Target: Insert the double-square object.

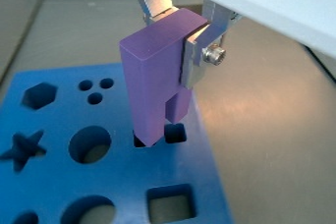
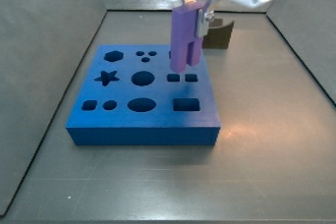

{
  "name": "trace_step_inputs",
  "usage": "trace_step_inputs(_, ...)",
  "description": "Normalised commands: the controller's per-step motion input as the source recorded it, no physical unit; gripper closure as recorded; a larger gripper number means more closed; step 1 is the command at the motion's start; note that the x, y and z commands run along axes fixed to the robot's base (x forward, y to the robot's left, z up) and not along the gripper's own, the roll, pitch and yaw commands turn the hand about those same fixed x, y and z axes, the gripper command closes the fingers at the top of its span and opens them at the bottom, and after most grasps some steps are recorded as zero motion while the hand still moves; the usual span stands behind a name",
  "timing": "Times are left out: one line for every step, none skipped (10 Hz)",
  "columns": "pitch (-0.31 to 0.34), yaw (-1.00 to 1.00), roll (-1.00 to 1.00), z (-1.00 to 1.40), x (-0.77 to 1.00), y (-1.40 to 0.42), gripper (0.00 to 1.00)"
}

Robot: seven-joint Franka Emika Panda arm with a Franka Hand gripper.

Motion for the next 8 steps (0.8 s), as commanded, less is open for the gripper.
trace_step_inputs(0.000, -1.00, 0.01, -0.28, 0.00, 0.00, 1.00)
trace_step_inputs(0.000, -1.00, 0.01, -0.28, 0.00, 0.00, 1.00)
trace_step_inputs(0.000, -1.00, 0.01, -0.28, 0.00, 0.00, 1.00)
trace_step_inputs(0.000, -1.00, 0.01, -0.28, 0.00, 0.00, 1.00)
trace_step_inputs(0.000, -1.00, 0.01, -0.28, 0.00, 0.00, 1.00)
trace_step_inputs(0.000, -1.00, 0.01, -0.28, 0.00, 0.00, 1.00)
trace_step_inputs(0.000, -1.00, 0.01, -0.27, 0.00, 0.00, 1.00)
trace_step_inputs(0.039, -0.84, 0.00, -0.13, 0.13, -0.01, 1.00)
